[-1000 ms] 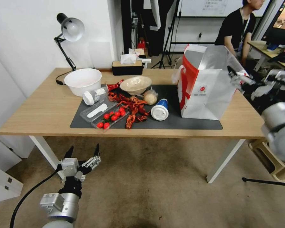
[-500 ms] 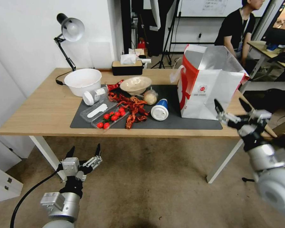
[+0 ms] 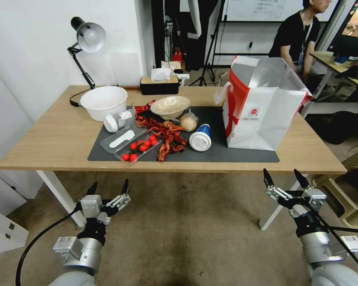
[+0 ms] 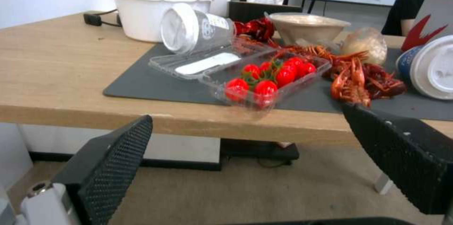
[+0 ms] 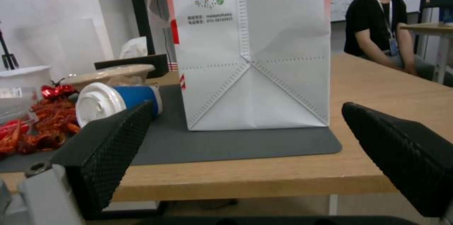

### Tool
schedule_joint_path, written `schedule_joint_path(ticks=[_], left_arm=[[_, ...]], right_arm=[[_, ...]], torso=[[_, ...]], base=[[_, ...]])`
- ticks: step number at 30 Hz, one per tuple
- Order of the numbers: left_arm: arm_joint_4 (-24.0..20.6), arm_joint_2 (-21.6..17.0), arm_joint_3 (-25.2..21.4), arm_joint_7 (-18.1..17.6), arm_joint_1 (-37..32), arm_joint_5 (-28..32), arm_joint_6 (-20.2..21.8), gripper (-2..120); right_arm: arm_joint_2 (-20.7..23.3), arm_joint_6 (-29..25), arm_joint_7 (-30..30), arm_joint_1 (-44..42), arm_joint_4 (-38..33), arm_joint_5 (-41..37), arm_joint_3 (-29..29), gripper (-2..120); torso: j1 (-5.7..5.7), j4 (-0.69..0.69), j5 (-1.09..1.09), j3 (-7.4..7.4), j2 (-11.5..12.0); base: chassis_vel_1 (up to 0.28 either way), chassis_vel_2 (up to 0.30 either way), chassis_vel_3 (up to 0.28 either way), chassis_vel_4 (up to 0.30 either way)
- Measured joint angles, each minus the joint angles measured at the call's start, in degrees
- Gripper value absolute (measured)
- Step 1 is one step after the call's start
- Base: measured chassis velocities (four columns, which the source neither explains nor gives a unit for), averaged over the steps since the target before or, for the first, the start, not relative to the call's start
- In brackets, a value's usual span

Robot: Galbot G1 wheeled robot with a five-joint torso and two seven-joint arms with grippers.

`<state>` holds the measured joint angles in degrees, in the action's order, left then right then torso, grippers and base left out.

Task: Pick up the food delivery bag from the floor and place it on the table.

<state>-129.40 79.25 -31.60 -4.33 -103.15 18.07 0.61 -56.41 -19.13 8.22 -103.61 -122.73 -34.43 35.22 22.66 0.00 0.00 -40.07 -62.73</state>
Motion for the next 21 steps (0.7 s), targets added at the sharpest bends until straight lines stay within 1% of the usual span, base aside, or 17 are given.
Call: schedule_joint_path(ticks=[6,15,16,21], left_arm=[[0.29,-0.06,0.01,0.05,0.15,-0.01,-0.12,100],[0.77,-0.22,0.00,-0.08,0.60,0.18,-0.42,100],[1.24,-0.17,0.12,-0.09,0.79,0.20,-0.87,100],[1.52,-0.14,0.27,-0.06,1.10,0.22,-1.06,100]], right_arm=[[-0.66,-0.01,-0.03,0.12,0.24,0.00,-0.19,100],[-4.02,0.05,-0.37,0.38,1.42,0.45,-1.12,100],[-5.10,-0.05,-0.76,0.56,2.01,0.81,-1.31,100],[-5.98,-0.18,-1.15,0.63,2.16,1.02,-1.77,100]], torso=[[0.01,0.00,0.01,0.00,0.00],[0.01,0.01,0.00,0.00,0.01],[0.01,0.01,0.00,0.00,0.00],[0.01,0.01,0.00,0.00,0.00]], base=[[0.000,0.000,0.000,0.000],[0.000,0.000,0.000,0.000],[0.000,0.000,0.000,0.000],[0.000,0.000,0.000,0.000]])
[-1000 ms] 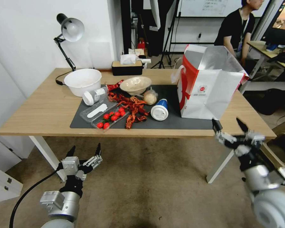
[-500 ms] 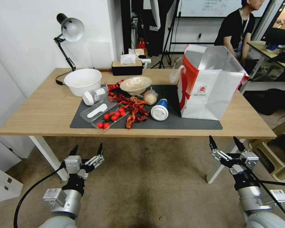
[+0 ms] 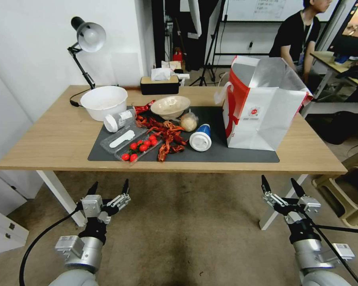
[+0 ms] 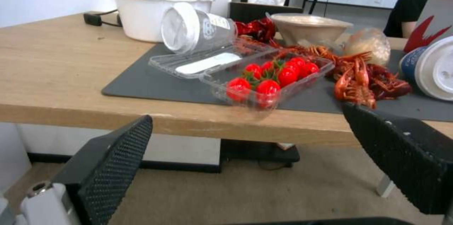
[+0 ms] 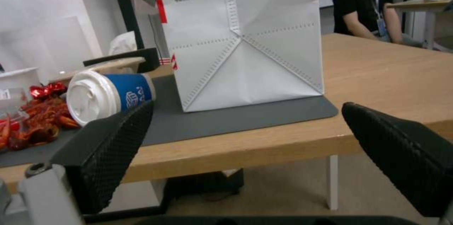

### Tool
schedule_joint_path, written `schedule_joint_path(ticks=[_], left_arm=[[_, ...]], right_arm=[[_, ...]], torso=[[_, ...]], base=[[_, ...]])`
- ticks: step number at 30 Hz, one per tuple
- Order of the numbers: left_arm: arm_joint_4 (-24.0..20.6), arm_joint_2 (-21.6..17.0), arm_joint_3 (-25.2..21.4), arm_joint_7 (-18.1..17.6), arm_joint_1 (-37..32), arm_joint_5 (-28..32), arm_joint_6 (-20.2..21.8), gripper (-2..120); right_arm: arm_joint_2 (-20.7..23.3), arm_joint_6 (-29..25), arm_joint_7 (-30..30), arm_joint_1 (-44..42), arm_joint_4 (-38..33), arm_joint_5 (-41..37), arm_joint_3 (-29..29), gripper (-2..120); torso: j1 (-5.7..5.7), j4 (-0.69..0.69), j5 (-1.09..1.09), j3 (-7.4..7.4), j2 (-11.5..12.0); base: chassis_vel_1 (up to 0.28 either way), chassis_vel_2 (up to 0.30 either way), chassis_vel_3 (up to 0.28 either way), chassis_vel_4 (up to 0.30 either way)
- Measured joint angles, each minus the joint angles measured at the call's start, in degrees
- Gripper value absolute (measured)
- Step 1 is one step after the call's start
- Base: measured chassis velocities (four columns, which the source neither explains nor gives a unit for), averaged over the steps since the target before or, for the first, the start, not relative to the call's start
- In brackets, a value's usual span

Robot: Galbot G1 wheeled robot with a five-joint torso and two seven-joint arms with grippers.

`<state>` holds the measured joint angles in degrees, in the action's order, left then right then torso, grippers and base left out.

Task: Pick up the food delivery bag from the floor and place it on the table.

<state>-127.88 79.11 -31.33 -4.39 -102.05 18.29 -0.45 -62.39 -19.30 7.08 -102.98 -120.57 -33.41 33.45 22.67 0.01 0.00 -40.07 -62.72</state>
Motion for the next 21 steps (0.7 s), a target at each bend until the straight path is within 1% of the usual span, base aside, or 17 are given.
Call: schedule_joint_path(ticks=[21], left_arm=[[0.09,0.06,-0.04,-0.18,0.18,-0.03,-0.14,100]], right_arm=[[0.75,0.26,0.40,0.58,-1.01,-0.20,0.56,100]], torso=[[0.00,0.00,0.00,0.00,0.00]], base=[[0.000,0.000,0.000,0.000]])
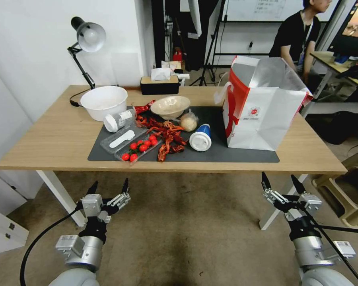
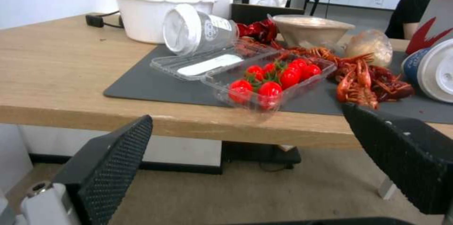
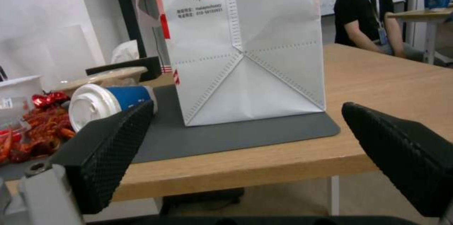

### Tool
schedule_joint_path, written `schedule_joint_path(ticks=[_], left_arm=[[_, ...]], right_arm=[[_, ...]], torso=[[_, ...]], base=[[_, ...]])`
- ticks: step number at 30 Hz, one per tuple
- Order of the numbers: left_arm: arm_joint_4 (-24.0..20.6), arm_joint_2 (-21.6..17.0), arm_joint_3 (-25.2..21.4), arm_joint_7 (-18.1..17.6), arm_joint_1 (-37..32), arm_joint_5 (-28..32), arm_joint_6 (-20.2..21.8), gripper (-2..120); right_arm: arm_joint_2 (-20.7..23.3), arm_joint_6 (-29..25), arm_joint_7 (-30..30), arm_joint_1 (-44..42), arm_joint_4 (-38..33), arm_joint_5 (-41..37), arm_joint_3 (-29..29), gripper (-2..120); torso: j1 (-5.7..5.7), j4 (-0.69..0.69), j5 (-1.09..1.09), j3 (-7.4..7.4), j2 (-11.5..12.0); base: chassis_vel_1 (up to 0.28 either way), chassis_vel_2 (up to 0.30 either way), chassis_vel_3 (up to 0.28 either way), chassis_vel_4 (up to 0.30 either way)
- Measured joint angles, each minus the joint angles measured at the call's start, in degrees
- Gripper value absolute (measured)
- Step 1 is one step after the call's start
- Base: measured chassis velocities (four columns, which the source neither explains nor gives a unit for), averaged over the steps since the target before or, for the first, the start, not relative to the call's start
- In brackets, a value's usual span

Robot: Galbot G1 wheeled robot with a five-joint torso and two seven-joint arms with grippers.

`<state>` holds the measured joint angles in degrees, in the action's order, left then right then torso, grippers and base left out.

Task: Pick up the food delivery bag from the floor and place it on the table.

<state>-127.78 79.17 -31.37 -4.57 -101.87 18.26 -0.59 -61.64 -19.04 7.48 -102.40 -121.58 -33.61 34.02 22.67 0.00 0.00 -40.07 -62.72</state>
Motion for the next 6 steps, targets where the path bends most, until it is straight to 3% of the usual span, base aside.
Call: schedule_joint_path(ticks=[6], left_arm=[[-0.01,0.00,0.00,-0.02,0.00,-0.02,0.03,100]], right_arm=[[0.02,0.00,0.02,-0.01,-0.02,-0.02,0.02,100]], torso=[[0.00,0.00,0.00,0.00,0.00]], base=[[0.000,0.000,0.000,0.000]])
